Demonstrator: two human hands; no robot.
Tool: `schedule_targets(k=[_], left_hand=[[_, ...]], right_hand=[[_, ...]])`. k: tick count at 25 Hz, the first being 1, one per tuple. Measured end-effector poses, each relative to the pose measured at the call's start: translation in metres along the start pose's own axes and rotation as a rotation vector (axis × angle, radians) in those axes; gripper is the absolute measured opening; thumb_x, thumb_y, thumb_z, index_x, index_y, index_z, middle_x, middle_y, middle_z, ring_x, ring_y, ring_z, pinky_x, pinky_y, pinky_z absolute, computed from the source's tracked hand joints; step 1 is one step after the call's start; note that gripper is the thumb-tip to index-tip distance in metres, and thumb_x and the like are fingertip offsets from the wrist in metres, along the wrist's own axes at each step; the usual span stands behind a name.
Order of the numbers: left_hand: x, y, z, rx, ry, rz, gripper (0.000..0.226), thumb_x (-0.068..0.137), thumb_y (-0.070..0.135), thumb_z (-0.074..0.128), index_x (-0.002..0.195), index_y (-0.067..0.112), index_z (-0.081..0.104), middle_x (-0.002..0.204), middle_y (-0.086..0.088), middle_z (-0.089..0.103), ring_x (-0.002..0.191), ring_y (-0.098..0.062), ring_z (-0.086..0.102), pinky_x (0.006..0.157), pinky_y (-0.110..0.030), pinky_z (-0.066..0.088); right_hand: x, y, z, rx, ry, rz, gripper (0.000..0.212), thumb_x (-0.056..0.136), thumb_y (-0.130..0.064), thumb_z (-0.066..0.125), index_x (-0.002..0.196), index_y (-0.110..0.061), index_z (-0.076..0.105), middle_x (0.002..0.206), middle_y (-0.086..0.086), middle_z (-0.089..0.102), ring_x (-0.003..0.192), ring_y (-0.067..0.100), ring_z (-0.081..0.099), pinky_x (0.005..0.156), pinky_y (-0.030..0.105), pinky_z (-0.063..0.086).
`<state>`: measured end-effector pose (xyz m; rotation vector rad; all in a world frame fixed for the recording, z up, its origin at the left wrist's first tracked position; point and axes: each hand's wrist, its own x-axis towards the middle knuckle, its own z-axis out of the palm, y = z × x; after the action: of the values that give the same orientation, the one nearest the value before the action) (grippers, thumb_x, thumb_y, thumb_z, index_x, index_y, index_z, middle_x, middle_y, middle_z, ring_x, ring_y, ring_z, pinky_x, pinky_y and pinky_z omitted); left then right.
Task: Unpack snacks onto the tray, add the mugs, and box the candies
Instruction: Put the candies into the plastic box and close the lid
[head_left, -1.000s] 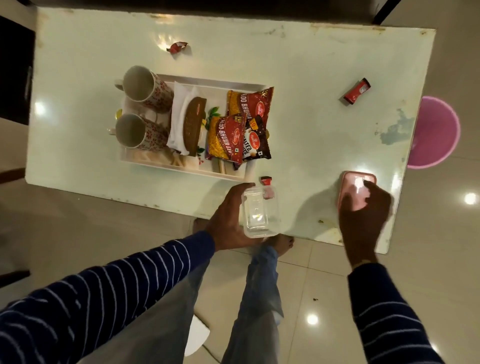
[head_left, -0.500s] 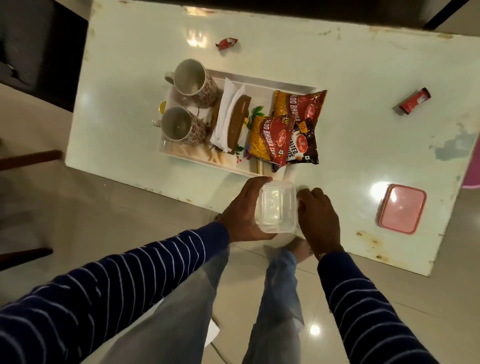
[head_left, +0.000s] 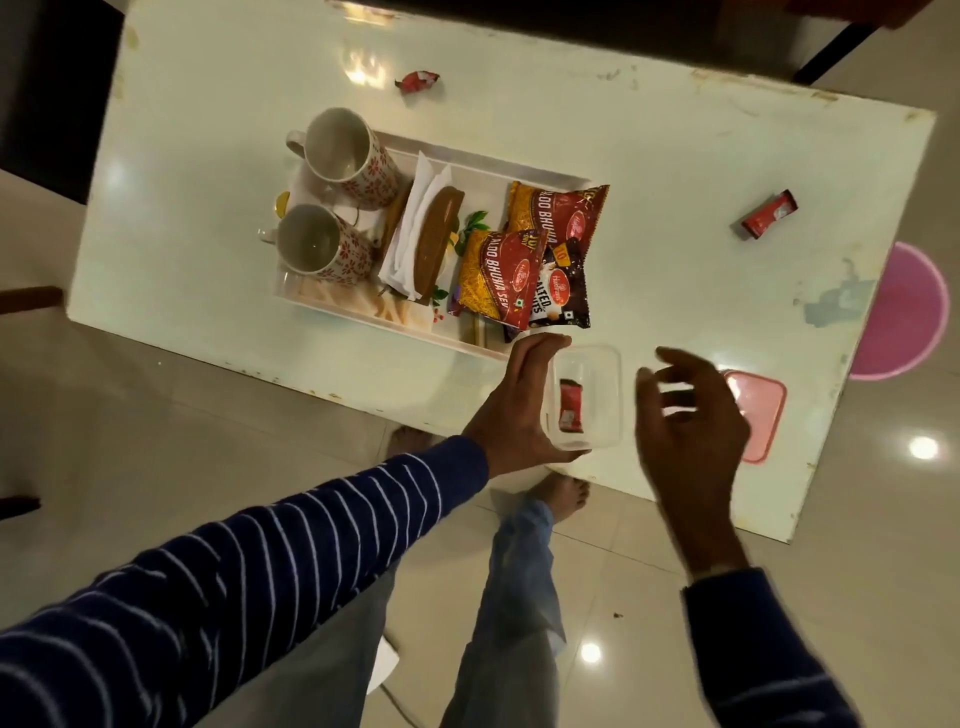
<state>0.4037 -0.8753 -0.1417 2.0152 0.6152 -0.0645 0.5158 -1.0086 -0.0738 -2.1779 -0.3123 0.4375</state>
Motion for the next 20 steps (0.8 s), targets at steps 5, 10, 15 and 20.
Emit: schedule_targets(k=[5,10,15,20], left_hand=[[0.007,0.010,0.010,0.012,-0.065,0.054,0.116,0.056,0.033,0.096,0.145,0.021,0.022,0.145,-0.002,0.027,0.132,-0.012,0.034,0.105,-0.037,0.047],[0.002,0.012,0.024,0.026,-0.085,0.000,0.114,0.057,0.033,0.096,0.144,0.026,0.022,0.145,-0.011,0.035,0.135,-0.026,0.041,0.107,-0.040,0.046],[-0.007,0.001,0.023,0.019,-0.040,-0.037,0.112,0.058,0.032,0.095,0.142,0.029,0.022,0.145,-0.014,0.036,0.133,-0.029,0.043,0.103,-0.036,0.045],[-0.015,0.001,0.018,-0.002,-0.011,-0.062,0.115,0.056,0.033,0.096,0.144,0.023,0.023,0.145,-0.012,0.035,0.135,-0.026,0.041,0.104,-0.040,0.049]], right_hand=[[0.134,0.048,-0.042,-0.382,-0.064,-0.165,0.045,0.091,-0.019,0.062,0.134,-0.009,0.055,0.130,0.022,0.051,0.109,0.030,0.057,0.086,0.027,0.050],[0.224,0.096,-0.043,-0.757,-0.297,-0.180,0.061,0.090,-0.027,0.063,0.146,-0.030,0.039,0.156,0.027,0.022,0.129,0.056,0.039,0.105,0.059,0.039],[0.201,0.117,-0.029,-0.679,-0.198,-0.207,0.032,0.093,-0.029,0.057,0.115,-0.008,0.063,0.114,0.025,0.058,0.110,0.044,0.055,0.092,0.054,0.048],[0.130,0.081,-0.037,-0.462,-0.045,-0.101,0.028,0.089,-0.027,0.061,0.064,-0.015,0.063,0.060,0.009,0.060,0.059,0.030,0.061,0.054,0.028,0.035]])
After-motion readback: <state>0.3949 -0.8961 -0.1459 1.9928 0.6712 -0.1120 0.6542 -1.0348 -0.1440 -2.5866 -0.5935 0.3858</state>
